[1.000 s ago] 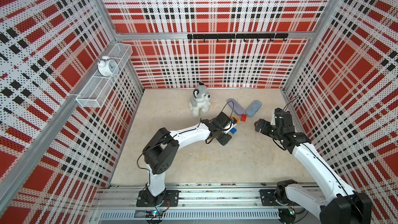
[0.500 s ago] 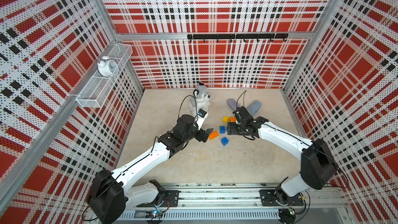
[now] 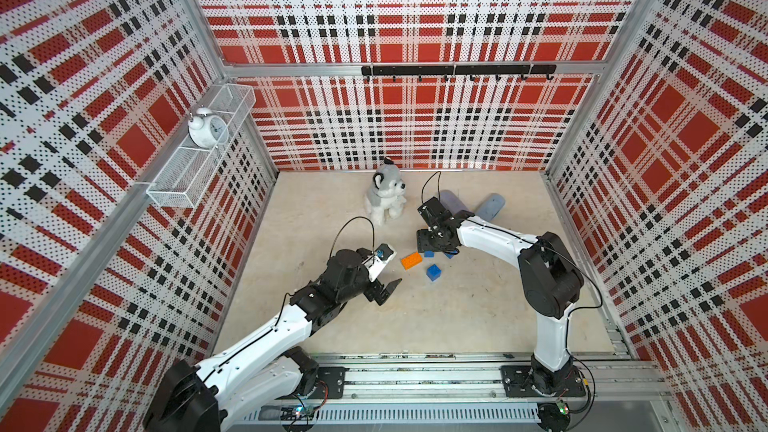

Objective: Assemble a fork with lego
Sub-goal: Pick up the lego brick from the center of the board.

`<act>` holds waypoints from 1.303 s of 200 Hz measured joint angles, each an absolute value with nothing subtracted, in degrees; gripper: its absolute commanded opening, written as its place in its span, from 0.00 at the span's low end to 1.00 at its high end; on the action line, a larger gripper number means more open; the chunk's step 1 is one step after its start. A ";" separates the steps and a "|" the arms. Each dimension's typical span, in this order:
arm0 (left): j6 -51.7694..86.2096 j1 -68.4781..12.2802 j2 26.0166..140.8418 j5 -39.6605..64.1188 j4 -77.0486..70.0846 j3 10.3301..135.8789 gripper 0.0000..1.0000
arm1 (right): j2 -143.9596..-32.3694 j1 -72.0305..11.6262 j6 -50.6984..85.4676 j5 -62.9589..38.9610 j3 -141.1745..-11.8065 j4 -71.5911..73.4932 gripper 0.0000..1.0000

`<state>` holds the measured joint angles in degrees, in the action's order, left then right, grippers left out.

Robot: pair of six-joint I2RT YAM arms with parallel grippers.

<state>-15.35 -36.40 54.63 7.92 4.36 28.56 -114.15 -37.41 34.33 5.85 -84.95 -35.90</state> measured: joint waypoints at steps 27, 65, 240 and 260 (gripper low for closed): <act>-16.62 -36.40 54.26 7.97 2.42 27.57 0.98 | -116.07 -37.41 34.15 6.52 -86.39 -37.28 0.62; -17.23 -36.40 54.26 8.64 0.64 27.55 0.99 | -116.71 -37.41 34.06 6.90 -86.41 -38.44 0.51; -18.90 -36.40 53.93 10.33 0.36 27.40 0.98 | -98.28 -39.05 18.94 1.91 -78.30 -43.57 0.24; -18.96 -36.40 53.93 10.35 0.36 27.31 0.98 | -98.30 -40.18 17.82 1.52 -76.36 -43.81 0.24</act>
<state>-18.96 -36.40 53.93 10.35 0.36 27.31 -98.30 -40.18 17.82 1.52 -76.36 -43.81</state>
